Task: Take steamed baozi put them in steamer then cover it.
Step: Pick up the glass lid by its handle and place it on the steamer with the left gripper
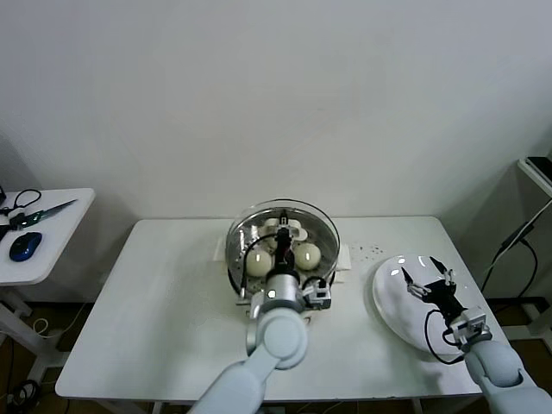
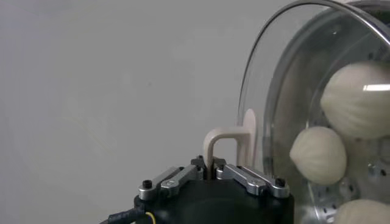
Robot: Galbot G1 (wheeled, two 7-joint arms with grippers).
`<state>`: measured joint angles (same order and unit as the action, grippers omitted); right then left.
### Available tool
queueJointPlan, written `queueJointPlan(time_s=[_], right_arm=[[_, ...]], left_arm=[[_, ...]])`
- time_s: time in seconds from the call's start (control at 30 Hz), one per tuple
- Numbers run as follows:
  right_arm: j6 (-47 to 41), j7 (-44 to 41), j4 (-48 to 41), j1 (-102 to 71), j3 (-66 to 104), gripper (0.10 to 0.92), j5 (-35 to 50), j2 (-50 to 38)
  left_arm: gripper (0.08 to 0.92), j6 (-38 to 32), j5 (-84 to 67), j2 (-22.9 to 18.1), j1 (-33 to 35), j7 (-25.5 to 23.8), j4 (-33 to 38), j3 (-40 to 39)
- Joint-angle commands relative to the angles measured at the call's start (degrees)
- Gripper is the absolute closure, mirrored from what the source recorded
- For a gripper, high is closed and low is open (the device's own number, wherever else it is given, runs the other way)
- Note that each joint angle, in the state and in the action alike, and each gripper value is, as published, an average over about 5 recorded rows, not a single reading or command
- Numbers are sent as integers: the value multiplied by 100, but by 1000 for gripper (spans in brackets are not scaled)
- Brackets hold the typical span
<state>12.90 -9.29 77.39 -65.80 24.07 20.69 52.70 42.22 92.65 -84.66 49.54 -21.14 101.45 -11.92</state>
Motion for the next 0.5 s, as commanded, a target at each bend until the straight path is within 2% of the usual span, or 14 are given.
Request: queueJointPlan(time_s=[0.03,0.5], right_arm=[[7,-13,-16,10,8,203,-51,23],[42,-51,-25,-20,30,203,-127,46]], left_arm=[[851,278,69,-321,-77,-29,-505,-78],[851,278,31,-306,-28,196,-573,175]])
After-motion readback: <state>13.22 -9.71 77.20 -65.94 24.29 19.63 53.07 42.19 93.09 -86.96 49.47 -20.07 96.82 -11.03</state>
